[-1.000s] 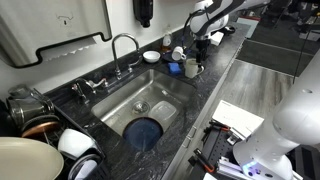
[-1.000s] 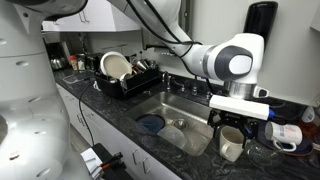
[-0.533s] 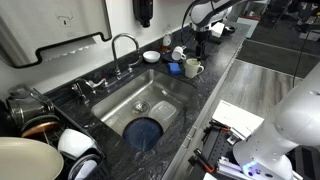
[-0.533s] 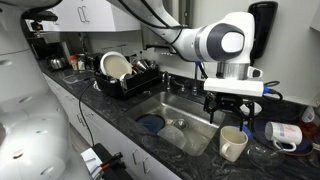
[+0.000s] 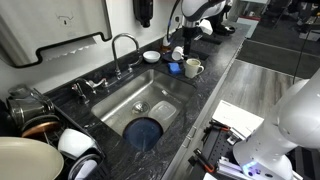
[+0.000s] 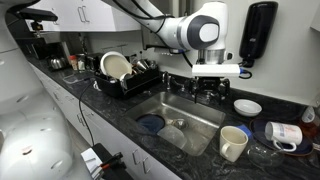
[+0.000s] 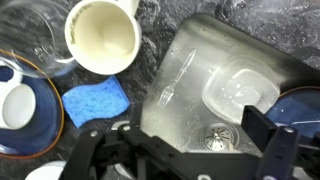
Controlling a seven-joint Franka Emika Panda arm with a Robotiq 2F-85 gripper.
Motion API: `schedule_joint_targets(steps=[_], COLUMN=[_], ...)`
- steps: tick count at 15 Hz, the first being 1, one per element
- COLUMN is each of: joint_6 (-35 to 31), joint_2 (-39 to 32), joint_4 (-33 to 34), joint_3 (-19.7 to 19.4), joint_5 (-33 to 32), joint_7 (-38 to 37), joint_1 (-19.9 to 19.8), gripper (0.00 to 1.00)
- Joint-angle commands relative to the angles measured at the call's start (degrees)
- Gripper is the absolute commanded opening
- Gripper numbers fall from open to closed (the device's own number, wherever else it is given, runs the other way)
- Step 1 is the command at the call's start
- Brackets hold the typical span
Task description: Remove the cup from the sink
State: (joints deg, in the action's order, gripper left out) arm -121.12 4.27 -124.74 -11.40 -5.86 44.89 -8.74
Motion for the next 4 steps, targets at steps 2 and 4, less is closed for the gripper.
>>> schedule_joint_targets(steps=[2, 4], joint_6=[-9.3, -14.6], joint_2=[-1.0, -1.7], joint_4=[-4.0, -6.2], joint_3=[1.0, 1.4], joint_5=[7.7, 10.2], joint_7=[10.4, 15.0], joint_1=[2.0, 2.7], gripper=[1.00, 1.00])
